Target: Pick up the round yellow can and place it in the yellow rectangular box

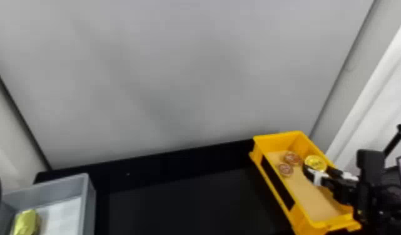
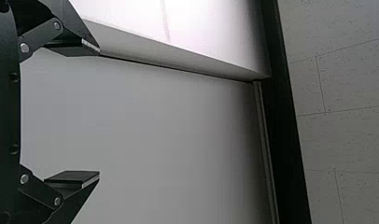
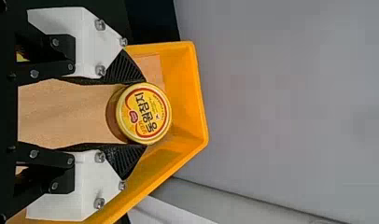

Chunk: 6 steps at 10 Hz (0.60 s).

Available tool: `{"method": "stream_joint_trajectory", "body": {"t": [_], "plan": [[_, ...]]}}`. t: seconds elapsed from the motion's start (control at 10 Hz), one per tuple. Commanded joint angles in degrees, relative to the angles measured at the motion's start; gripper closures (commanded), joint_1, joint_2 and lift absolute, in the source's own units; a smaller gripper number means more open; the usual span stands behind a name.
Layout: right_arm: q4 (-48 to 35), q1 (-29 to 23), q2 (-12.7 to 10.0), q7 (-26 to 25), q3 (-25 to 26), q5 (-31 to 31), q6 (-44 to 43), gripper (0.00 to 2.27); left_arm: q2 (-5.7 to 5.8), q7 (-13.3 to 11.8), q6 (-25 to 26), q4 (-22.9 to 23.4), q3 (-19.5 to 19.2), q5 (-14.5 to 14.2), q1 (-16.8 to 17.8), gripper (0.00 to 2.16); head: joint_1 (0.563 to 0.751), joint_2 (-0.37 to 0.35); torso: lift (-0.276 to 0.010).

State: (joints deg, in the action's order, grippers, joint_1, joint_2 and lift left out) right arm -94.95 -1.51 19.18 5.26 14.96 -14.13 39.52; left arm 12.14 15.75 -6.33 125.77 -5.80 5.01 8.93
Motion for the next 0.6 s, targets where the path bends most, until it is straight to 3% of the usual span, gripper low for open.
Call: {"method": "stream_joint_trajectory", "body": {"t": [0.0,0.5], "plan": [[5.39,-0.16,0.16,1.16,1.48,-0.02,-1.27,0.7,0.0,0.08,0.0,0.0,0.08,0.0,0.04,0.31,0.606,-0.081,0.0],[20.07,4.94,1.56,5.03,0.16,-0.02,-4.52,0.7,0.0,-0.01,0.0,-0.09,0.61,0.0,0.48,0.31,0.606,-0.081,0.0]]}}
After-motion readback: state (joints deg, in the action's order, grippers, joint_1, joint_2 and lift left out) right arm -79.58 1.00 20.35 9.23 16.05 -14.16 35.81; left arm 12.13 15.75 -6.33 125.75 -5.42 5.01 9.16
